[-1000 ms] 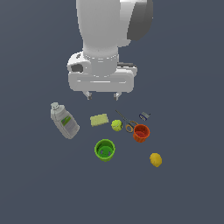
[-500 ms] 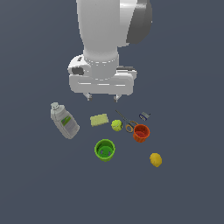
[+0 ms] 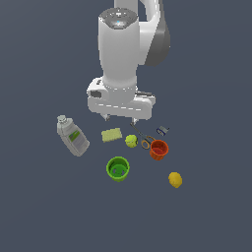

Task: Pick up a designated object from a clutter of objects.

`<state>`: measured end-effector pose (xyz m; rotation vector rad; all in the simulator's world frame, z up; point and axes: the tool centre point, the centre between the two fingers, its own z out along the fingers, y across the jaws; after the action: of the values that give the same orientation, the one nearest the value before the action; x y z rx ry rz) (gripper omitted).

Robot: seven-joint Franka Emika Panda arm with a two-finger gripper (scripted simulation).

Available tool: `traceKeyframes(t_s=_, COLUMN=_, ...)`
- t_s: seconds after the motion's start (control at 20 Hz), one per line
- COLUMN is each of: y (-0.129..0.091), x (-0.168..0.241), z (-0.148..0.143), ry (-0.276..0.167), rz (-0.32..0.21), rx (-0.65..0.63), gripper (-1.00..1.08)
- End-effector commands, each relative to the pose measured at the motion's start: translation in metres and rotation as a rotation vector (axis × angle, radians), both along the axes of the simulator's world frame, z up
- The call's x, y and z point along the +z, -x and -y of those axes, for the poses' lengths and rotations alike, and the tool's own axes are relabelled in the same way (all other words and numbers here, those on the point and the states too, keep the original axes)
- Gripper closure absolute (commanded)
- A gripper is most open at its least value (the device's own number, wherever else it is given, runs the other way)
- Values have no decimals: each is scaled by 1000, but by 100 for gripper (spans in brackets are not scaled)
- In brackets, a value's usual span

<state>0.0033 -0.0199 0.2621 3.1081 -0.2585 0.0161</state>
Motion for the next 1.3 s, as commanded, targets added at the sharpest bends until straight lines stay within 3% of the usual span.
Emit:
traceKeyframes(t_s=0.0, y=2, x=-17, z=-5, ry=-3, rz=0, rx=-49, gripper=-92)
traceKeyframes(t_s=0.75, y=31, x=-124, z=-37, ry=-21, rz=0, rx=-385, gripper=-92)
traceKeyframes(t_s=1.25, y=52, x=-163, z=-48, ry=-25, rz=-1, rx=-526, gripper=-92)
